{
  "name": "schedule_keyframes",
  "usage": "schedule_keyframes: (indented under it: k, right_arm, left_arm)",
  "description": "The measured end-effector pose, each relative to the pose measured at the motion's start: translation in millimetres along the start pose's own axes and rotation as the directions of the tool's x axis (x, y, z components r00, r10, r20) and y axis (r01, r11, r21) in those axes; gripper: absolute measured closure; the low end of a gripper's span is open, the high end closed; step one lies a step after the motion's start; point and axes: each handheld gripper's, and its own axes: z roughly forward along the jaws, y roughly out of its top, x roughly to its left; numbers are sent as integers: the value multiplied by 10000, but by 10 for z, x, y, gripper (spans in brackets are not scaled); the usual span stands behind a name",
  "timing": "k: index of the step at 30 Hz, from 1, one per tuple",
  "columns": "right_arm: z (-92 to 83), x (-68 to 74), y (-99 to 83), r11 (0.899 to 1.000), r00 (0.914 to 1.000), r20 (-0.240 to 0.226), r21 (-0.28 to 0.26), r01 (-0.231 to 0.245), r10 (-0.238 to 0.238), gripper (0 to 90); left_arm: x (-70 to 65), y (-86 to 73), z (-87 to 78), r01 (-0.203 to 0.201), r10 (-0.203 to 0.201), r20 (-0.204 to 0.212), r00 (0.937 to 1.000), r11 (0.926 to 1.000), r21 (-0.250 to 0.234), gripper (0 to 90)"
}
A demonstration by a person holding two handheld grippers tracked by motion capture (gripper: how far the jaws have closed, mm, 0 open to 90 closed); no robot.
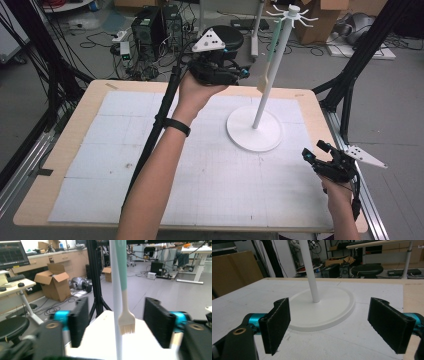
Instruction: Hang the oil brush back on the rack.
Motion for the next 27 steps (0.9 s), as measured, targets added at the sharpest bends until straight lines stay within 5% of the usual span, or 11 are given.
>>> schedule_keyframes:
  k: [10,22,27]
  right_arm:
    - [25,17,-7,9998,9999,3,171,124,-124,173]
    - [81,84,-29,9981,9994,-23,508,345,-344,174]
    - [113,106,-40,9973,9992,-75,619,407,-403,174]
  left_arm:
    - [174,-335,-583,238,-241,63,9997,9989,410,219]
    - [374,-959,-1403,788,-770,-591,9953,9965,290,207]
    - [362,-1190,-1678,680,-620,-900,9940,9955,655,192]
